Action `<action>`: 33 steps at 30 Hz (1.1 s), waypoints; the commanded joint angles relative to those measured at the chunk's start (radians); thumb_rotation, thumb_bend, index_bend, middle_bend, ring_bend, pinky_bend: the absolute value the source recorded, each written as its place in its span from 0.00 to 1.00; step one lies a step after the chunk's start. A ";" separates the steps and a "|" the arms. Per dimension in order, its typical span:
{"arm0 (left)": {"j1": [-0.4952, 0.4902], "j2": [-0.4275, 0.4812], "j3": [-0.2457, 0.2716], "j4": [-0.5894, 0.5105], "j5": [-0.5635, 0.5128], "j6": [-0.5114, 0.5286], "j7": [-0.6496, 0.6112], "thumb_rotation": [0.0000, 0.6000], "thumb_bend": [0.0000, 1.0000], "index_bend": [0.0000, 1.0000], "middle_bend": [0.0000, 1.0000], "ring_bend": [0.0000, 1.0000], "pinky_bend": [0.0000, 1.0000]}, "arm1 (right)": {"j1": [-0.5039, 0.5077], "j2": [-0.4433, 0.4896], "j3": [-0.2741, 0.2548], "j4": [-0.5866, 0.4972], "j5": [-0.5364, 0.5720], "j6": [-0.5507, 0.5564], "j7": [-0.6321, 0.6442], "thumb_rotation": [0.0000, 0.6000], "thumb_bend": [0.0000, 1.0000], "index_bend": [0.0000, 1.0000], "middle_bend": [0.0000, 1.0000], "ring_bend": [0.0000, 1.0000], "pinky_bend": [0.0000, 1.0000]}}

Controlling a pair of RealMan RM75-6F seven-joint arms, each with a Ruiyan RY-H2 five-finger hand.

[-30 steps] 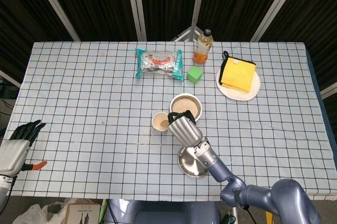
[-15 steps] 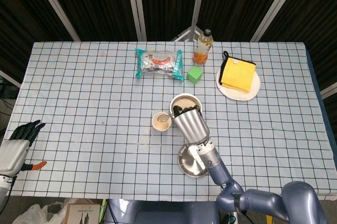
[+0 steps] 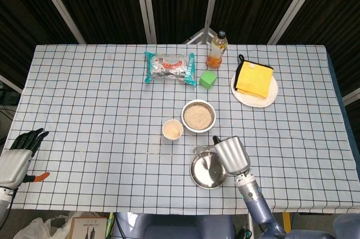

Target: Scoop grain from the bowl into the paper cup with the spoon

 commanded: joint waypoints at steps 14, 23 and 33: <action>0.007 -0.009 -0.004 0.002 -0.009 0.012 0.019 1.00 0.00 0.00 0.00 0.00 0.00 | -0.093 -0.022 -0.030 -0.047 0.117 -0.057 -0.087 1.00 0.50 0.50 0.92 0.98 1.00; 0.007 -0.009 -0.004 0.002 -0.010 0.011 0.020 1.00 0.00 0.00 0.00 0.00 0.00 | -0.102 -0.006 -0.037 -0.067 0.114 -0.061 -0.169 1.00 0.39 0.00 0.92 0.98 1.00; 0.009 -0.010 -0.004 0.006 -0.010 0.015 0.024 1.00 0.00 0.00 0.00 0.00 0.00 | -0.124 0.046 -0.027 -0.096 0.072 -0.013 -0.174 1.00 0.37 0.00 0.68 0.73 0.80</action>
